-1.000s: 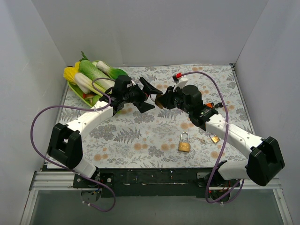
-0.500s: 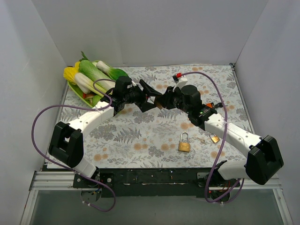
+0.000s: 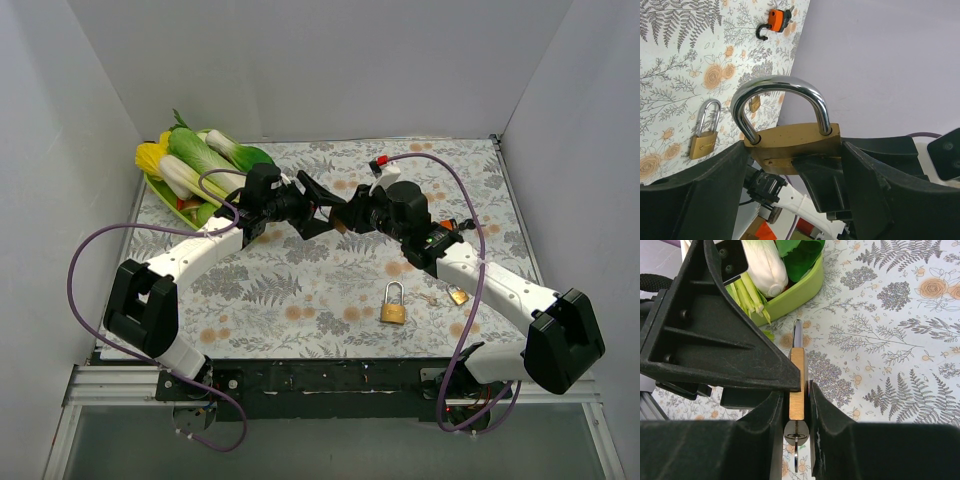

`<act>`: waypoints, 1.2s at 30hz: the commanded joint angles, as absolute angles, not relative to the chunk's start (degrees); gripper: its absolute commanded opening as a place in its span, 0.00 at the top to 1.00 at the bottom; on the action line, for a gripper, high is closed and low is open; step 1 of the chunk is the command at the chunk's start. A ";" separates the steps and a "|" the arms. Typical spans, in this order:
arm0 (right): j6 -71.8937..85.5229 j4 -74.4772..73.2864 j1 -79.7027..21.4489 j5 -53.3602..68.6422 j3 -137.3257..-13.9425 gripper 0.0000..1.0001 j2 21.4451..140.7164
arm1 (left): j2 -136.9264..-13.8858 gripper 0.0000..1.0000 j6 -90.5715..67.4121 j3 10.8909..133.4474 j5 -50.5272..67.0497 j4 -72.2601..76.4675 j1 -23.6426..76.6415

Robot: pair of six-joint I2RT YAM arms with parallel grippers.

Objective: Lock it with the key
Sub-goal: Lock the lock.

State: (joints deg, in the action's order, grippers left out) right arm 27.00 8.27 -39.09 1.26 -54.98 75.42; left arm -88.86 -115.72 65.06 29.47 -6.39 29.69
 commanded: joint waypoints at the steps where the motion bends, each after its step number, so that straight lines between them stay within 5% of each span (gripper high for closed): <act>1: 29.44 16.96 -39.37 2.64 -56.95 0.80 73.39 | -89.03 1.00 -131.31 64.42 31.64 -5.10 28.92; 5: 28.65 15.91 -39.29 2.29 -56.34 0.55 72.78 | -88.68 1.00 -128.94 63.63 31.99 -5.89 27.16; 12: 24.88 10.73 -38.85 4.47 -55.81 0.38 71.63 | -86.57 1.00 -124.55 59.24 33.22 -6.24 25.14; 19: 19.08 3.08 -35.25 17.55 -55.02 0.39 73.56 | -85.08 1.00 -122.70 56.60 33.84 -7.12 24.79; 24: 16.09 0.79 -34.10 26.78 -53.09 0.51 76.81 | -85.17 1.00 -121.47 56.25 33.49 -8.78 24.70; 36: 19.51 3.60 -34.10 31.99 -51.42 0.53 79.27 | -84.55 1.00 -120.15 54.84 32.70 -9.41 25.49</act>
